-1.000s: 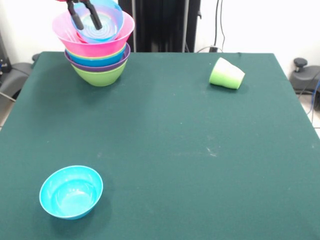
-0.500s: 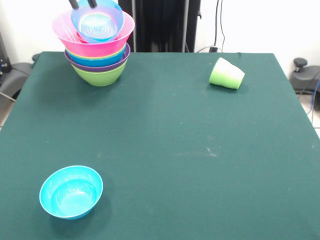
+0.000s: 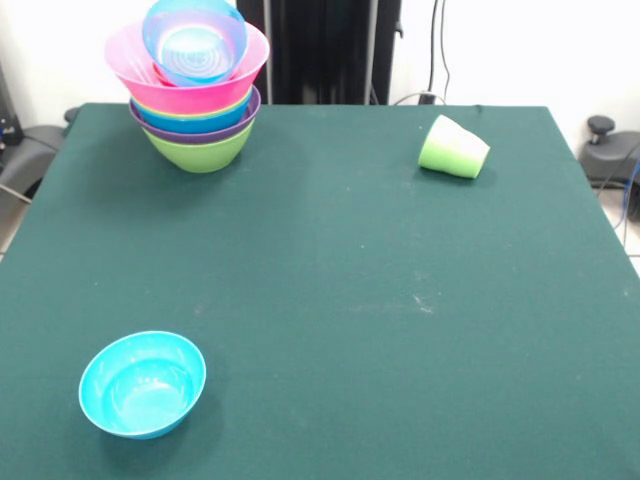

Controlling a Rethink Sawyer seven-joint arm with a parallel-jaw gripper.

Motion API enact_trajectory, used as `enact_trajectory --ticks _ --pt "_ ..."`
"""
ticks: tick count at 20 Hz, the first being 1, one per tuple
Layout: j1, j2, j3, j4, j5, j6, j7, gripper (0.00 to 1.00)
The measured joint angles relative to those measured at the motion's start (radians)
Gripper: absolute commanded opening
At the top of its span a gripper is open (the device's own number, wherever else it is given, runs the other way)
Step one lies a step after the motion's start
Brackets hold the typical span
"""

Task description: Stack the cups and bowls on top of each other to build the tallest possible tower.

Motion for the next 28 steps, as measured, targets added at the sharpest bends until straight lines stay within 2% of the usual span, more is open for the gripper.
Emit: enact_trajectory --ticks 7,13,16,22,28 --pt "0.036 0.000 -0.004 0.017 -0.014 0.000 0.000 1.00" --pt "0.166 0.039 -0.062 0.007 -0.093 -0.024 0.000 1.00" --pt "0.258 0.088 -0.110 -0.015 -0.157 -0.050 0.000 1.00" --pt "0.362 0.171 -0.185 -0.065 -0.226 -0.098 0.000 1.00" --pt "0.418 0.201 -0.218 -0.101 -0.228 -0.099 0.000 1.00"
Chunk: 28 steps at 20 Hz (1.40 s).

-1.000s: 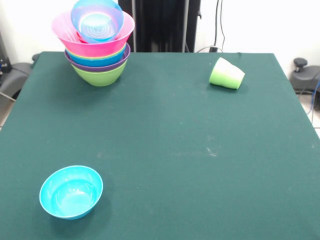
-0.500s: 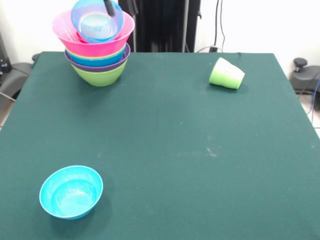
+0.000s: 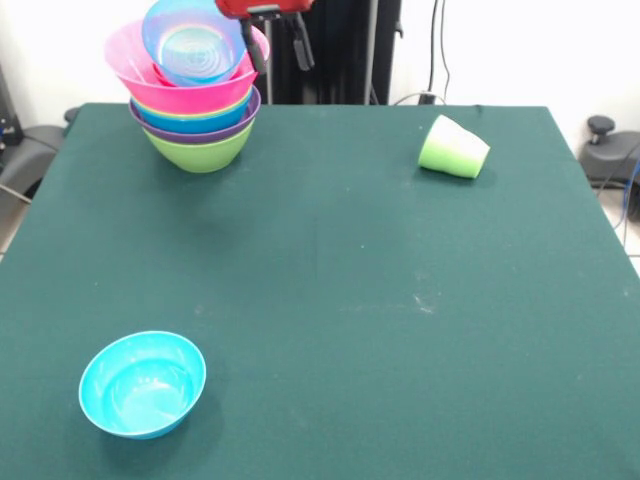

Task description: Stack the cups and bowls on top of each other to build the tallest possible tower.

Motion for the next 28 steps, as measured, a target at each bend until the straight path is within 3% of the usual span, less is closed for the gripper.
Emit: enact_trajectory --ticks 8,15,16,20,28 --pt "0.105 -0.004 -0.024 -0.048 0.008 0.000 0.000 1.00" --pt "0.256 -0.004 -0.083 -0.086 0.011 -0.008 0.000 1.00" --pt "0.307 -0.003 -0.107 -0.093 0.014 -0.018 0.000 1.00" --pt "0.398 0.002 -0.154 -0.109 0.022 -0.041 0.001 1.00" --pt "0.531 0.028 -0.253 -0.147 0.050 -0.104 0.001 1.00"
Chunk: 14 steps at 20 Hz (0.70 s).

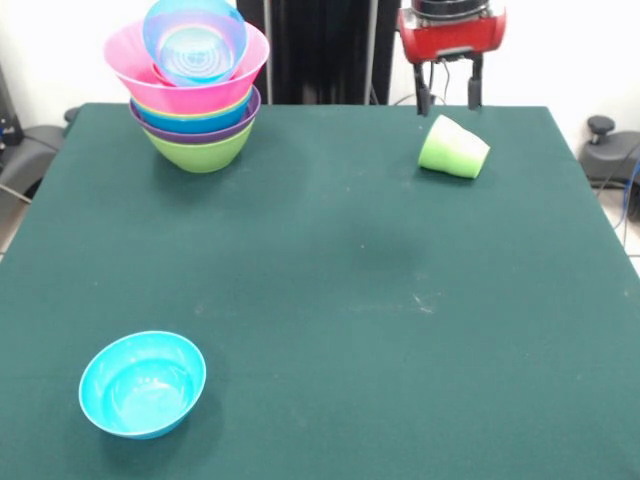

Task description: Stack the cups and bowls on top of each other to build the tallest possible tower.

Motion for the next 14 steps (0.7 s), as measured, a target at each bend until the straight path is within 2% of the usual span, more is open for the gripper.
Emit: enact_trajectory --ticks 4,12,13,14 --pt "0.040 0.014 -0.048 -0.044 0.018 0.000 0.000 1.00" --pt "0.046 0.069 -0.079 -0.156 0.046 -0.001 0.000 1.00" --pt "0.044 0.093 -0.084 -0.196 0.046 0.000 0.000 0.00" --pt "0.044 0.094 -0.084 -0.198 0.046 0.000 0.000 0.00"
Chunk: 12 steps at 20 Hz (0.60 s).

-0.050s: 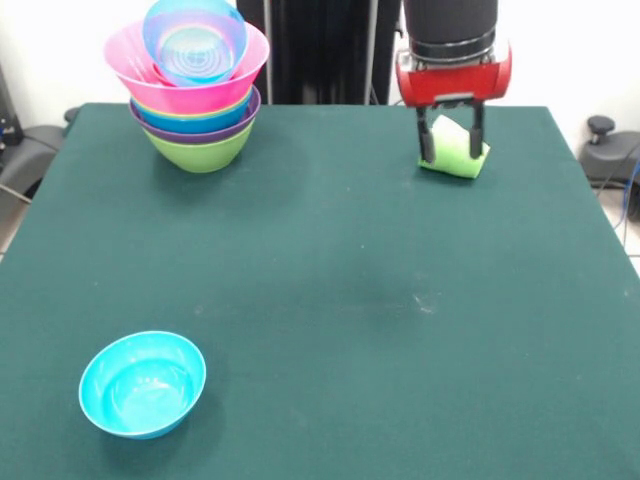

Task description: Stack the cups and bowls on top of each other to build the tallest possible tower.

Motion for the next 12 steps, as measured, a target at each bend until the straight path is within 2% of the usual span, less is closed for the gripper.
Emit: enact_trajectory --ticks 12 --pt "0.001 0.038 -0.002 -0.087 0.001 0.000 0.000 0.00"
